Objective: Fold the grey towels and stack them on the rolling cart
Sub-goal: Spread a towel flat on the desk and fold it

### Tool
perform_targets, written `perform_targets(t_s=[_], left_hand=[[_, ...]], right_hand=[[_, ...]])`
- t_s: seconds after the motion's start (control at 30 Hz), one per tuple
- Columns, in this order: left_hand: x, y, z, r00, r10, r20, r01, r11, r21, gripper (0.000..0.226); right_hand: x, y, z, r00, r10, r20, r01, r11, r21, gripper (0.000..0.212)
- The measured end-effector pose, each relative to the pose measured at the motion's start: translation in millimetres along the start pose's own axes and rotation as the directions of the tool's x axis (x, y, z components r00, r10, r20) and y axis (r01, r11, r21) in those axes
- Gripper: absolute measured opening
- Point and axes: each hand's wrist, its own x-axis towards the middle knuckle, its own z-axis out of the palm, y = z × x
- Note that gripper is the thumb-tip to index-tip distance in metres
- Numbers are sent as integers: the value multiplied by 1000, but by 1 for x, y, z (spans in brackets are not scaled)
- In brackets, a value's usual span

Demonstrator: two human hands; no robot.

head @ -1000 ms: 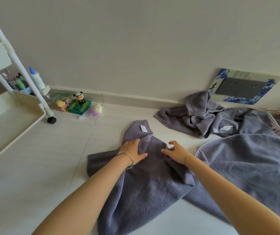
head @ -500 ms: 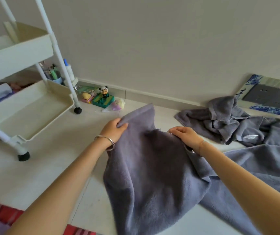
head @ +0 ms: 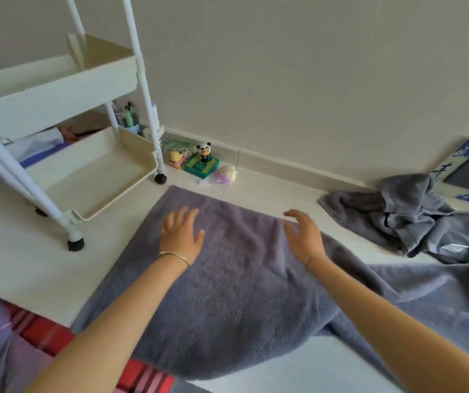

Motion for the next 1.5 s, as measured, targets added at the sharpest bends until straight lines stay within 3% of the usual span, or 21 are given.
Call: perform_targets(t_s=[0.07, 0.13, 0.2, 0.4, 0.57, 0.63, 0.7, 0.77, 0.83, 1.03, 1.13, 1.33, 1.5], left_hand=[[-13, 20, 26, 981, 60, 183, -70, 996, 49, 54], [-22, 33, 46, 939, 15, 343, -48, 995, 89, 56], [-25, 37, 58, 918, -40, 395, -14, 991, 132, 59], [4, 29, 56, 944, -35, 329, -55, 965, 258, 61], [25, 37, 50, 938, -173, 300, 36, 911, 412, 72], [18, 62, 57, 962, -90, 257, -11, 930, 367, 75], [7, 92, 68, 971, 85, 223, -140, 959, 244, 70], [-6, 118, 82, 932, 282, 226, -321, 934, 159, 62], [-19, 137, 96, 881, 390, 267, -435, 890, 136, 56], [-21, 145, 112, 885, 328, 330, -388, 912, 133, 54], [-17, 146, 108, 877, 313, 364, -373, 921, 108, 54], [-19, 149, 109, 878, 258, 404, -334, 934, 128, 56], [-30, 157, 104, 881, 269, 389, -337, 934, 117, 59]], right_hand=[[-15, 12, 12, 999, -13, 46, 16, 998, -67, 27], [-27, 21, 18, 994, -13, 109, 29, 989, -144, 30], [-34, 28, 21, 989, -22, 144, 48, 982, -183, 33], [-40, 42, 4, 993, -63, 98, 80, 980, -184, 32], [-47, 65, -31, 997, -71, -30, 63, 975, -212, 27], [-50, 82, -47, 995, -49, -91, 28, 973, -227, 26], [-52, 95, -60, 989, -20, -149, -15, 974, -225, 23], [-54, 103, -67, 982, 23, -188, -65, 973, -220, 20], [-59, 109, -70, 975, 91, -202, -135, 967, -218, 19], [-84, 125, -67, 949, 172, -264, -237, 941, -240, 17], [-106, 139, -62, 956, 198, -215, -249, 937, -244, 17], [-135, 159, -73, 977, 115, -182, -162, 949, -270, 17], [-154, 154, -85, 967, 34, -252, -98, 964, -247, 28]])
